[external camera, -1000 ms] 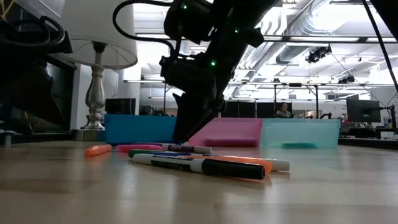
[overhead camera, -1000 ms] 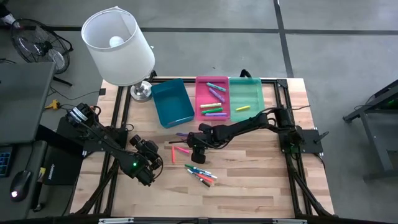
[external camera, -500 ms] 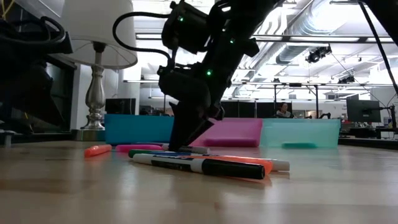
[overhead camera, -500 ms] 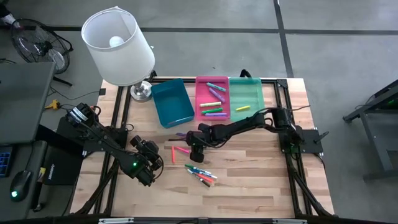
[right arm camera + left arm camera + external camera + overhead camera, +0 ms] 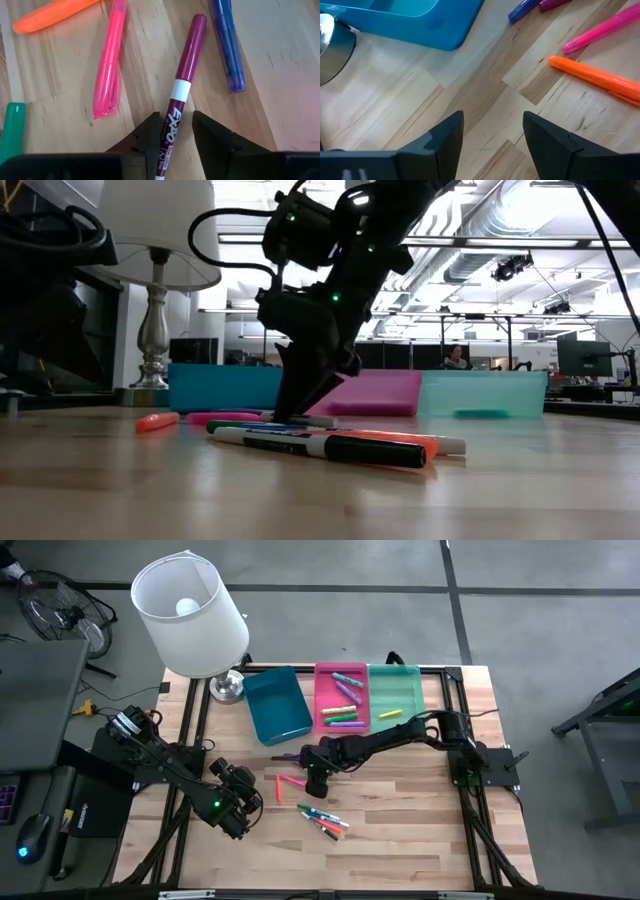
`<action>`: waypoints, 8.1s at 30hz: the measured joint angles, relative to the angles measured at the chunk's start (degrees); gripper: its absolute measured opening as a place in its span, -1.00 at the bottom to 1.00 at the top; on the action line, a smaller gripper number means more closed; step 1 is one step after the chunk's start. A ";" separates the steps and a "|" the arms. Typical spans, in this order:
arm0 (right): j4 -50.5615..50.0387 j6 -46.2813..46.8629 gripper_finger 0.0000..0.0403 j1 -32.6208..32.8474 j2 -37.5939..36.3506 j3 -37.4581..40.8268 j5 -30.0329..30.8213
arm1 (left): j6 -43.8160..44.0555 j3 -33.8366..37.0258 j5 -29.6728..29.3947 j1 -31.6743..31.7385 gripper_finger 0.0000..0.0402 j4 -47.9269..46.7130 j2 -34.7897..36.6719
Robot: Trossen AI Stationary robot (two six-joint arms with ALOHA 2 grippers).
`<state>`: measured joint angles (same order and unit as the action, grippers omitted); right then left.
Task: Pick & Place Markers
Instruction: Put the dark pink dry erase marker into the dark blue bin
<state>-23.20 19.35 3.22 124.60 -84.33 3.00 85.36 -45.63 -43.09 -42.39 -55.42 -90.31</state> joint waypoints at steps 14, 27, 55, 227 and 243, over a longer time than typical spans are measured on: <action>-1.22 -2.76 -0.90 1.46 1.35 0.00 1.00 | 0.00 0.00 0.33 0.00 0.00 0.31 -0.02; -2.80 -7.45 -0.90 2.89 0.29 0.15 2.77 | -0.20 0.00 0.14 0.00 0.00 1.49 -0.02; -5.20 -10.65 -0.93 2.99 -3.88 -0.13 7.67 | -1.65 2.35 -6.94 0.00 0.00 9.39 -0.06; 45.99 -10.55 -0.70 9.61 -51.00 58.46 15.48 | -64.56 -6.91 14.88 27.14 -0.29 42.36 -0.78; 40.05 -11.73 -0.41 9.04 -51.02 54.91 15.88 | -65.57 -6.91 23.97 37.51 -0.29 27.76 -0.72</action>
<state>16.85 7.62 12.25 73.58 -29.42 18.88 19.80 -52.53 -19.12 -4.88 -27.65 -91.02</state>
